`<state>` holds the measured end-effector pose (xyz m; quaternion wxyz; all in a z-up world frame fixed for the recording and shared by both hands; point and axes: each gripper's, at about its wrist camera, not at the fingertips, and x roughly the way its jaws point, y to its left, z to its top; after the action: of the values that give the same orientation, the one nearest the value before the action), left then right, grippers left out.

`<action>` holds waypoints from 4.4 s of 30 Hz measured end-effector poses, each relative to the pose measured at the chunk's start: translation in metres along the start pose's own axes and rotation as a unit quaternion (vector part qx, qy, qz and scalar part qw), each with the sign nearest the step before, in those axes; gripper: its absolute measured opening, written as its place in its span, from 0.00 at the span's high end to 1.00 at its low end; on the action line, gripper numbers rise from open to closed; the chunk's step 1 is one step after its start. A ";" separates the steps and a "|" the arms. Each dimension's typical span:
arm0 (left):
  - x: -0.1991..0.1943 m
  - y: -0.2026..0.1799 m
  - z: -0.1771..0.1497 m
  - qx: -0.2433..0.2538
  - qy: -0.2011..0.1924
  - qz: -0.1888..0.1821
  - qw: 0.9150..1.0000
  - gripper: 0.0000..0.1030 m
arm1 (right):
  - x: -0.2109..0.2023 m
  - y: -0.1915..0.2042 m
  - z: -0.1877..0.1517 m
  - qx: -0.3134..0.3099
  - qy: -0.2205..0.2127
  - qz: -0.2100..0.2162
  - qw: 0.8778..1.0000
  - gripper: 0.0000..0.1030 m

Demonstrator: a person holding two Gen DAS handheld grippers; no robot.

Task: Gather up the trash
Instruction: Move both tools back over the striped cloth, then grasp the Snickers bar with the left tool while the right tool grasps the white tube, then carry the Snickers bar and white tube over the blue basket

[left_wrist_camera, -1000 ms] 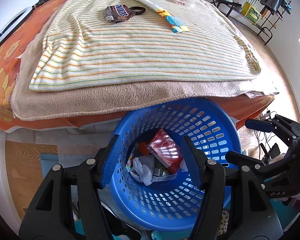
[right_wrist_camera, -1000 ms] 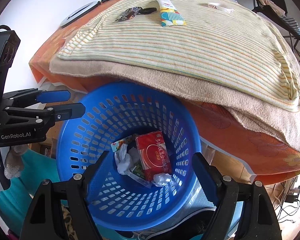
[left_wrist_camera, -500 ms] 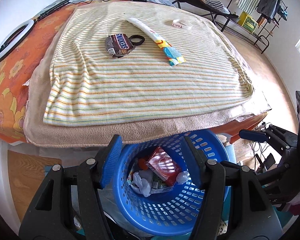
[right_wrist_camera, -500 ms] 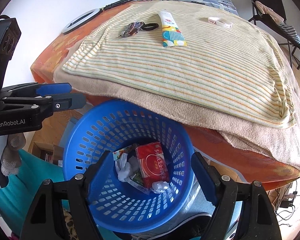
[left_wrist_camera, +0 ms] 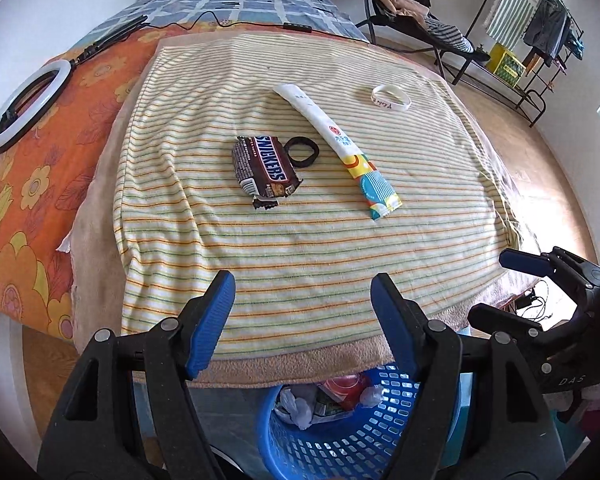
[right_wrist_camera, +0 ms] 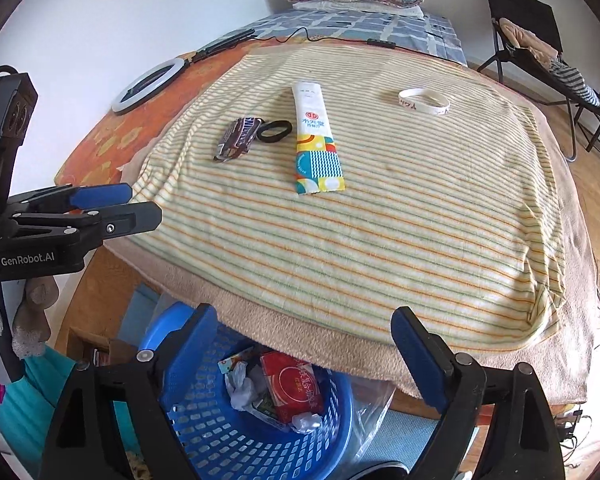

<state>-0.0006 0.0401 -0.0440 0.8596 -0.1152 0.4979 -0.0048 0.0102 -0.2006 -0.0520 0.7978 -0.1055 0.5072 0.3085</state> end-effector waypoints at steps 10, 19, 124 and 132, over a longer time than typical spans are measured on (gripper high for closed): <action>0.037 0.027 0.041 -0.044 0.011 -0.009 0.999 0.30 | 0.020 -0.033 0.065 0.063 -0.027 0.068 0.995 0.12; 0.068 0.048 0.067 -0.074 0.020 -0.013 0.997 0.31 | 0.061 -0.047 0.095 0.078 -0.016 0.089 0.993 0.14; -0.052 -0.037 -0.095 0.032 -0.053 -0.016 0.998 0.97 | -0.041 0.029 -0.088 -0.018 -0.004 0.060 0.998 0.80; -0.036 -0.041 -0.120 0.035 -0.025 -0.016 0.999 0.97 | -0.029 0.034 -0.119 -0.021 0.032 0.063 0.997 0.80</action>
<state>-0.1171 -0.0182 -0.0623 0.8749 -0.0933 0.4740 -0.0330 -0.1073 -0.2428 -0.0767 0.7578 -0.1000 0.5317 0.3648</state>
